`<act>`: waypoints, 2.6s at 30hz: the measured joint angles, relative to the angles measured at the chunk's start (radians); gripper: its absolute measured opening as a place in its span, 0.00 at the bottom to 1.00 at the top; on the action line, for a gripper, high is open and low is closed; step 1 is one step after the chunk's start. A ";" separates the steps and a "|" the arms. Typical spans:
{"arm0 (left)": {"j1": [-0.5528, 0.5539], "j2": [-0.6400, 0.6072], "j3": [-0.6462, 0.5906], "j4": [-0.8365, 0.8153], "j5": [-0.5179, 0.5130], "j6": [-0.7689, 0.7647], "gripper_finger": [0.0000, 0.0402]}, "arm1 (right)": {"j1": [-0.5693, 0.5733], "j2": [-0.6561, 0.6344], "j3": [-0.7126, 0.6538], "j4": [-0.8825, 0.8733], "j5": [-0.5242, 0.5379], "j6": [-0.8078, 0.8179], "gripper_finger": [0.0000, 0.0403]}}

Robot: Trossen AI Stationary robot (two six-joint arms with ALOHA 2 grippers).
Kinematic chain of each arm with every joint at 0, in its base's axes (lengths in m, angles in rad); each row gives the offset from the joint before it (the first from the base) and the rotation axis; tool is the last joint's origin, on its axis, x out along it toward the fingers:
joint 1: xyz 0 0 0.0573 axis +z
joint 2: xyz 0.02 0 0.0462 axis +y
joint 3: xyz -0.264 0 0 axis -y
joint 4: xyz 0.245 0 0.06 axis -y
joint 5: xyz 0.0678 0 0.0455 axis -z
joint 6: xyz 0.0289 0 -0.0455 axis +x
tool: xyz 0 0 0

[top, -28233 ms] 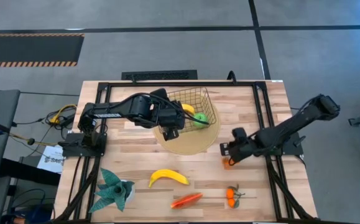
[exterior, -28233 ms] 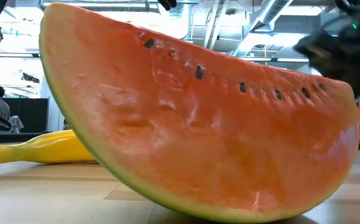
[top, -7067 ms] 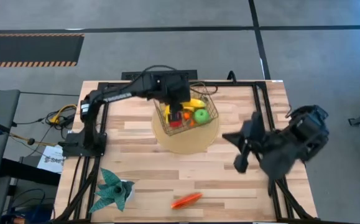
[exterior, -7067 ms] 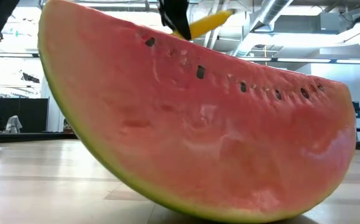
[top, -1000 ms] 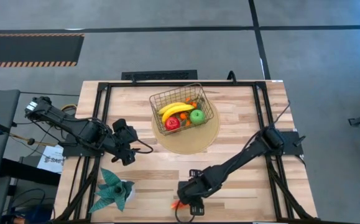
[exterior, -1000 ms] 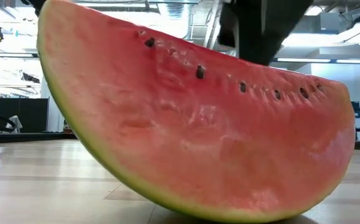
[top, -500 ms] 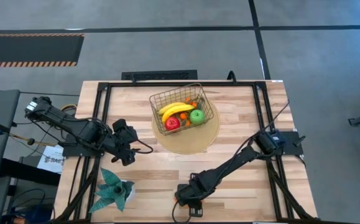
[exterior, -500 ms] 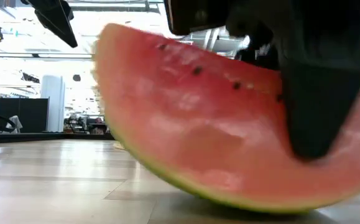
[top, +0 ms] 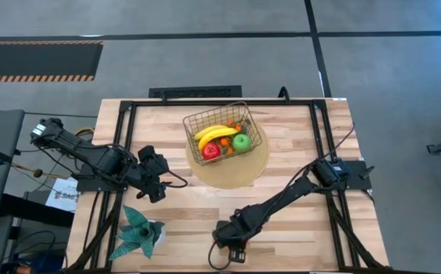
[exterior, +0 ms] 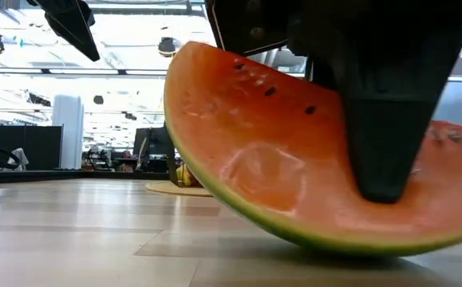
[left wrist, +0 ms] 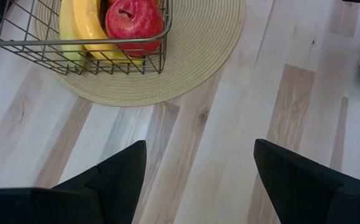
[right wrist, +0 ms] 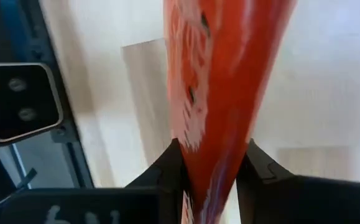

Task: Build produce basket
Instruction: Put the watermelon into the basket

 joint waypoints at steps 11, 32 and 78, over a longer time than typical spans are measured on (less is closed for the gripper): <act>0.000 0.000 0.000 0.003 0.000 -0.004 0.71 | -0.055 0.002 0.404 -0.557 0.266 -0.026 0.23; 0.000 0.000 0.000 0.038 -0.012 -0.086 0.71 | -0.571 -0.256 0.511 -0.737 0.426 -0.599 0.23; 0.018 0.000 0.000 0.113 -0.083 -0.132 0.71 | -0.776 0.085 0.512 -0.714 0.134 -0.535 0.23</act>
